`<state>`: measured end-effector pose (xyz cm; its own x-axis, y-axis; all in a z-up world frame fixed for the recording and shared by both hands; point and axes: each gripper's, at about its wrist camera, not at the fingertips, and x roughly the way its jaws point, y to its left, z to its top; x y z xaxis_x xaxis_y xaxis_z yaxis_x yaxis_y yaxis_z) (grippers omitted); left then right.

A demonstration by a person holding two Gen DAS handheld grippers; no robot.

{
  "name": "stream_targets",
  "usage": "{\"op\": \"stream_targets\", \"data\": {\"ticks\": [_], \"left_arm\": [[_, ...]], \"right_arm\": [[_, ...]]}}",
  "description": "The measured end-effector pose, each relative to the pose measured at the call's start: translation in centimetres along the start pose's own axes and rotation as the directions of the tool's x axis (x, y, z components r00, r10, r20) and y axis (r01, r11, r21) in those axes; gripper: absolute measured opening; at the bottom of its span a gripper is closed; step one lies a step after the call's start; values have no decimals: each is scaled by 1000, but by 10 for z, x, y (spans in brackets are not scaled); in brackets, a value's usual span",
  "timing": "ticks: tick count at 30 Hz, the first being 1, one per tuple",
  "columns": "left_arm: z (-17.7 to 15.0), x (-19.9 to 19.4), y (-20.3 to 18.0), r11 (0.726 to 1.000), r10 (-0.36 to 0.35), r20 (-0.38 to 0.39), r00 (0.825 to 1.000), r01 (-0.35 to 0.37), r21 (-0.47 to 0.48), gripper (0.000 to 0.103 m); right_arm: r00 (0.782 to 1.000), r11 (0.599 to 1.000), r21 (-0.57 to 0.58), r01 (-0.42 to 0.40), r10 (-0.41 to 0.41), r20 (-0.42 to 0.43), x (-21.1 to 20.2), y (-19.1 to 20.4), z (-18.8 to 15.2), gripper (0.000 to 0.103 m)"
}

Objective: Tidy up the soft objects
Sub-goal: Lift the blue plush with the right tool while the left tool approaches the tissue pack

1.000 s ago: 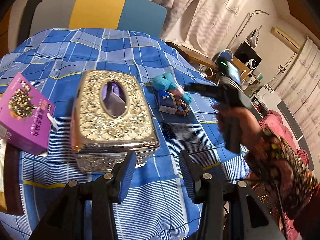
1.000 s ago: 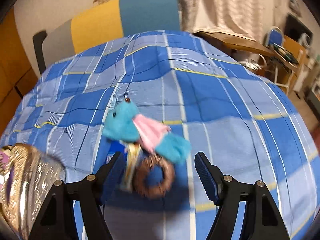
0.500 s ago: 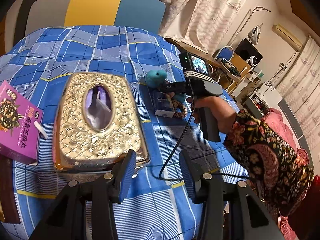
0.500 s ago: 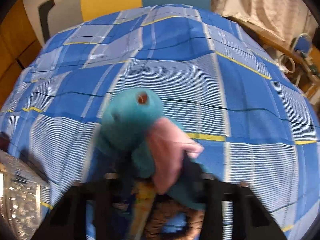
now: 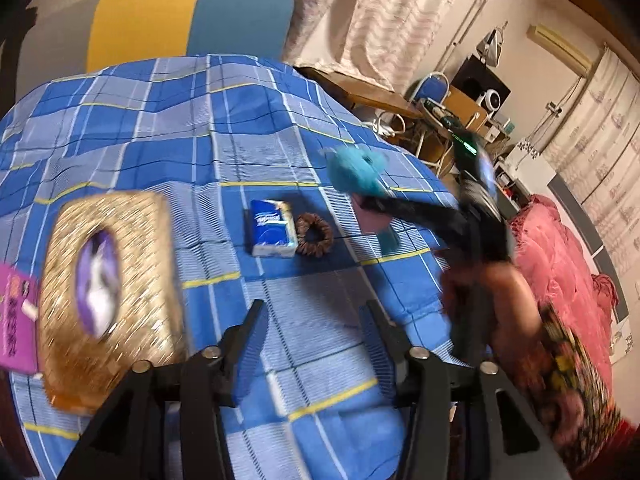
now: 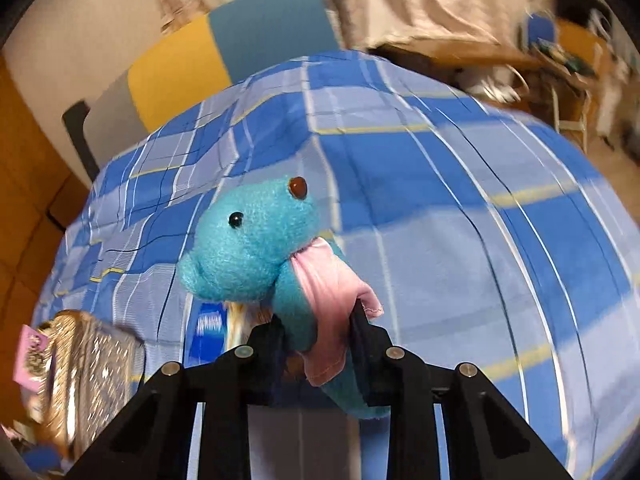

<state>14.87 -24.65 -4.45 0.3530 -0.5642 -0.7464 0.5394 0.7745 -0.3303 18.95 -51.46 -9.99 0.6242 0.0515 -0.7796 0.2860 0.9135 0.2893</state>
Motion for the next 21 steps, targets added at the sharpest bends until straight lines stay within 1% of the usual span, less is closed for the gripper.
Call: {"op": "stream_targets", "data": {"ticks": [3,5,7,9,12,16,21], "left_arm": [[17,23,-8,999,32,-21,999,-32,2,58],[28,39,-11,998,65,-48,997,-65,-14,58],[38,59,-13,996,89,-83,993,-91,-22,58],[44,77,-14,992,120,-107,987,-122,-13,58],[47,100,-10,984,174,-146,974,-176,-7,58],[50,119,-3,978,198,-165,966,-205,-25,58],[55,136,0,975,215,-164,963,-221,-18,58]], "right_arm": [[1000,998,69,-5,6,-8,-18,-16,-26,28],[1000,994,107,-29,30,-3,-26,-25,-42,28],[999,993,114,-40,40,7,-28,-30,-51,28],[999,993,118,-31,29,23,-26,-33,-57,28],[999,987,153,-45,47,-7,-17,-42,-58,28],[999,985,163,-50,51,-3,-17,-48,-57,28],[998,982,178,-59,57,13,-22,-49,-55,28]]}}
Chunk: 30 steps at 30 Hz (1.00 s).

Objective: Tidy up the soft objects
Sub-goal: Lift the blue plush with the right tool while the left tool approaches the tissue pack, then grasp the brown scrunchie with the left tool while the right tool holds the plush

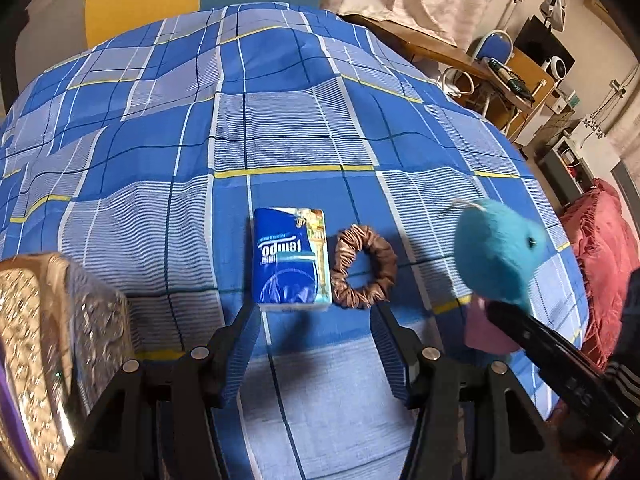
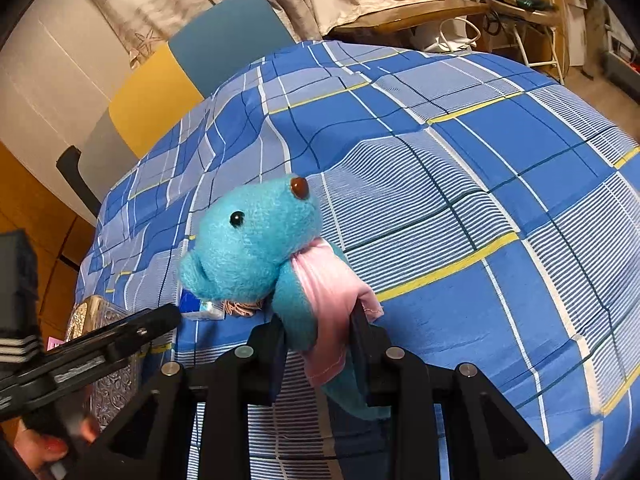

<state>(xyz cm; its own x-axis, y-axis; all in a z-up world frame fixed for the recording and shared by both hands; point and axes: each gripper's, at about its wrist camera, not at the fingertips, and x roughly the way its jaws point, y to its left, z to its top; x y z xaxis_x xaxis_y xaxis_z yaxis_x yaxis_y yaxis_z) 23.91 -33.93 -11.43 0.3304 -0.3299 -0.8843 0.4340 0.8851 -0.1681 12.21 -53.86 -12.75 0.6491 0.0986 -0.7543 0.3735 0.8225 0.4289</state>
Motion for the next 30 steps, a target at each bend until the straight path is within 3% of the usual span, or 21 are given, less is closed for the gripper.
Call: {"op": "stream_targets", "data": {"ticks": [20,26,30], "left_arm": [[10,27,-2,1000,19,-5,1000,-20,-8,58],[13,29,-7,999,13,26,1000,-14,28,58],[12,19,-14,998,37,90,995,-40,38,58]], "right_arm": [[998,999,-25,35,-34,50,-16,6,5,28],[998,999,-21,33,-32,50,-17,6,4,28],[998,999,-20,31,-30,49,-17,6,5,28]]}}
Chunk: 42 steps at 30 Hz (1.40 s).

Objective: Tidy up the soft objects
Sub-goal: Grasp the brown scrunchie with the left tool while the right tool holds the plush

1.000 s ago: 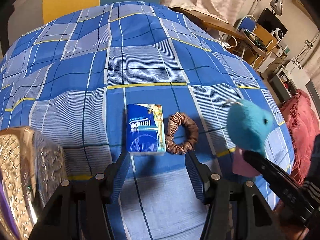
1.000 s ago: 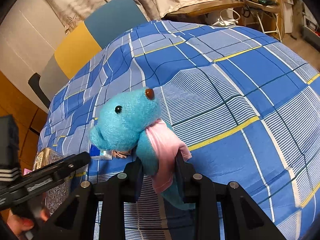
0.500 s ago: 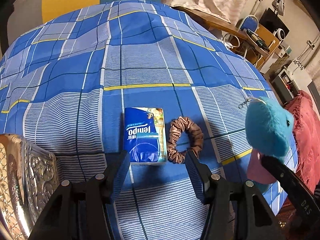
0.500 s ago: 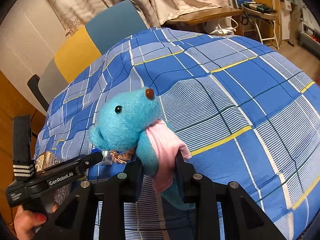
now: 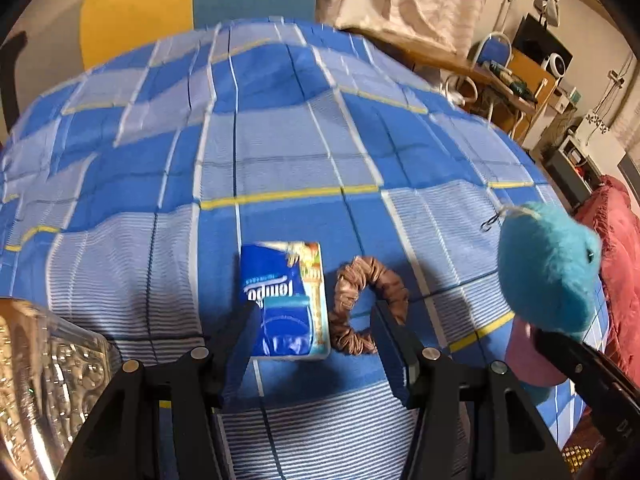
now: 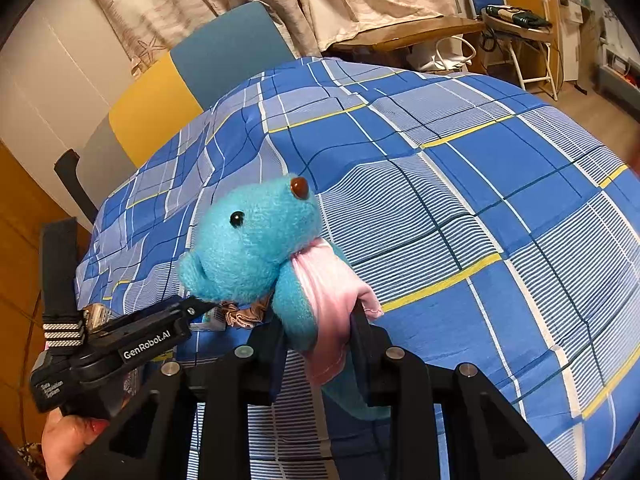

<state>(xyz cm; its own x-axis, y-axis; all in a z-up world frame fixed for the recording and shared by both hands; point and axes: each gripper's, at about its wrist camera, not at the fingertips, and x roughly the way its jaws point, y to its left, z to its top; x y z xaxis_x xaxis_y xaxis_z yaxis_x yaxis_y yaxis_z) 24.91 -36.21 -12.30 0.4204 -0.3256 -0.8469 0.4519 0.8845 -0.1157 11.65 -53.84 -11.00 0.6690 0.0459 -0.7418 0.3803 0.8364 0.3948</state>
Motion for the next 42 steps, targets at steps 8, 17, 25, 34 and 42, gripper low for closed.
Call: {"op": "stream_targets", "data": {"ticks": [8,17,25,34,42], "left_arm": [[0,-2,-40,981,-24,7,1000,23,195,58],[3,30,-63,935,48,-58,997,-24,355,58],[-11,46,-66,921,38,-102,994,5,389,25],[-16,19,-58,963,-14,-79,997,35,268,11],[-30,-46,-51,975,-128,6,992,125,182,10]], "right_arm": [[1000,1000,26,7,-7,14,-4,-6,3,28],[1000,999,42,2,-2,19,-6,-10,5,28],[1000,997,73,2,-4,21,-7,-18,8,28],[1000,998,69,8,-9,19,-5,-18,6,28],[1000,999,47,22,-22,12,0,-15,4,28]]}}
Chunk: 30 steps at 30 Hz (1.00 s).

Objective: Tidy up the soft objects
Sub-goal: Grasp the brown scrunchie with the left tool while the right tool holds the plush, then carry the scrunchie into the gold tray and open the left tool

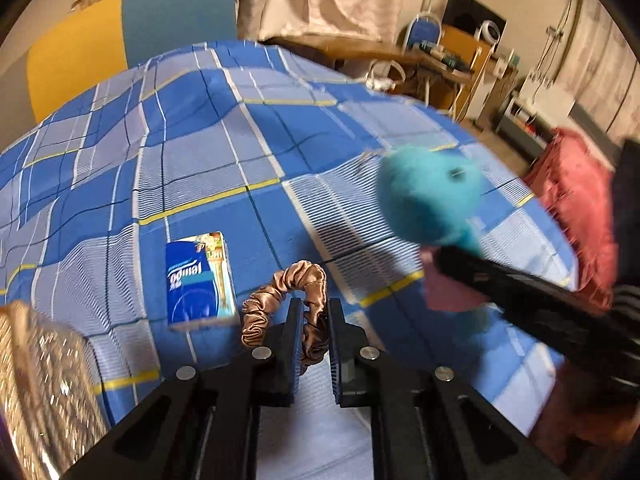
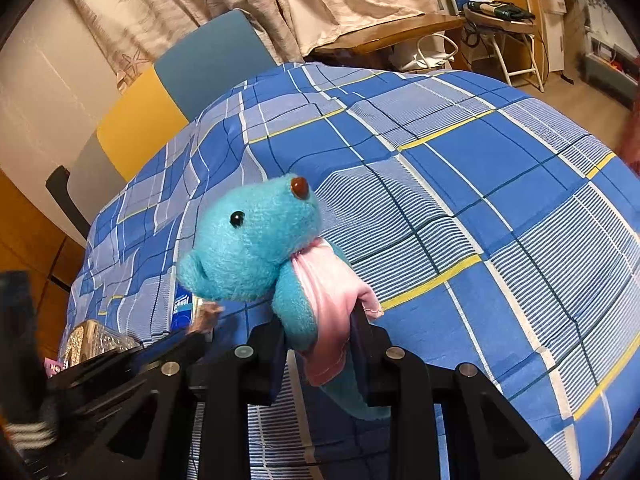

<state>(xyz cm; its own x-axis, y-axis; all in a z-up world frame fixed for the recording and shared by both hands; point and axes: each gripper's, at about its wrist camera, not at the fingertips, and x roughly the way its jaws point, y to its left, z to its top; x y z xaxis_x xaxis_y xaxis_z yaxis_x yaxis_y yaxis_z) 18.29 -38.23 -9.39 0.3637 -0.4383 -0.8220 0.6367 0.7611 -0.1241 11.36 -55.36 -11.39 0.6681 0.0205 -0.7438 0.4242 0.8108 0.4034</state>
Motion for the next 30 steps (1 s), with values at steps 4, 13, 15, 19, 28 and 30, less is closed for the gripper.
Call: {"op": "stream_targets", "data": {"ticks": [4,13,15,19,28,30], "left_arm": [[-11,-40,6,997,-60,57,997,62,-40,10],[-35,-120,38,985,-101,182,978,125,-123,10],[-42,-139,49,983,-90,207,974,120,-138,10],[-63,-175,82,975,-54,248,967,104,-196,10],[-122,-238,178,932,73,302,951,43,-361,10],[-135,-250,201,919,114,309,944,18,-395,10]], "right_arm": [[1000,1000,-25,4,-4,-5,2,6,-6,28],[1000,995,-101,18,-19,-14,4,27,-23,28],[1000,993,-115,13,-16,-20,5,32,-27,28],[1000,991,-130,1,-4,-22,0,41,-34,28],[1000,991,-134,-18,18,-1,-21,56,-54,28],[1000,993,-120,-14,14,-1,-25,55,-59,28]]}}
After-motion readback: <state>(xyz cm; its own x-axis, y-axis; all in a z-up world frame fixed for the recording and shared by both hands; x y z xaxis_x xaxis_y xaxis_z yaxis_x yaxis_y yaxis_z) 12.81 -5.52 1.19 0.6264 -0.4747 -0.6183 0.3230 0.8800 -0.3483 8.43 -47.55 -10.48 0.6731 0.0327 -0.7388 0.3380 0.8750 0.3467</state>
